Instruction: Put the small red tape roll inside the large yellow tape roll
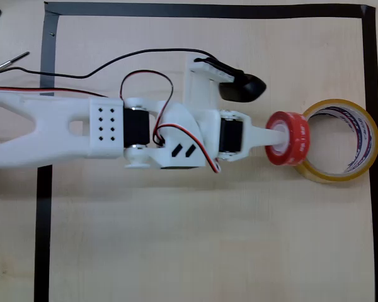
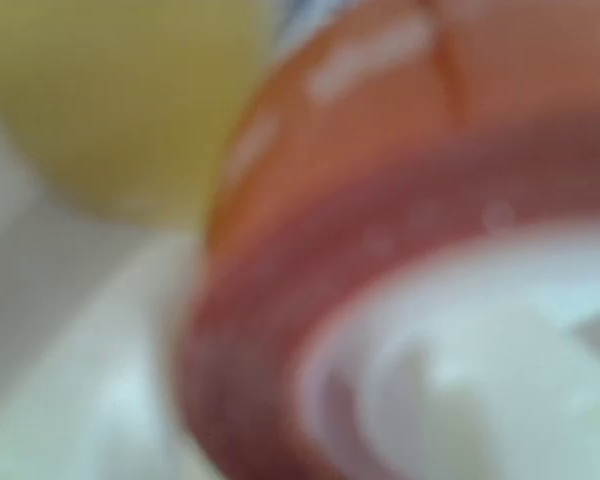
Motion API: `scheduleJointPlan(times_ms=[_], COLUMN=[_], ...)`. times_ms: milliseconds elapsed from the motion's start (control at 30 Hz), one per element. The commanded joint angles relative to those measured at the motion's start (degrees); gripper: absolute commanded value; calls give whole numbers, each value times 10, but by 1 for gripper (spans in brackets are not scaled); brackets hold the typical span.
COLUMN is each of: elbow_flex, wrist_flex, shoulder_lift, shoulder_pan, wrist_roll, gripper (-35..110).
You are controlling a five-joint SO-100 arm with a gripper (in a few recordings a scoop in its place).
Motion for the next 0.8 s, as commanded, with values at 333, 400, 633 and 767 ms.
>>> scheduleJointPlan(times_ms=[333,400,633,767], elbow_flex=[-227,-245,-279,-282], wrist_flex=[-25,-25,-25,-25], shoulder_lift=[-47,-65,-96,-100], shoulder_pan=[-11,-11,-6,-5], wrist_roll=[13,13,13,13], gripper=[0,0,0,0])
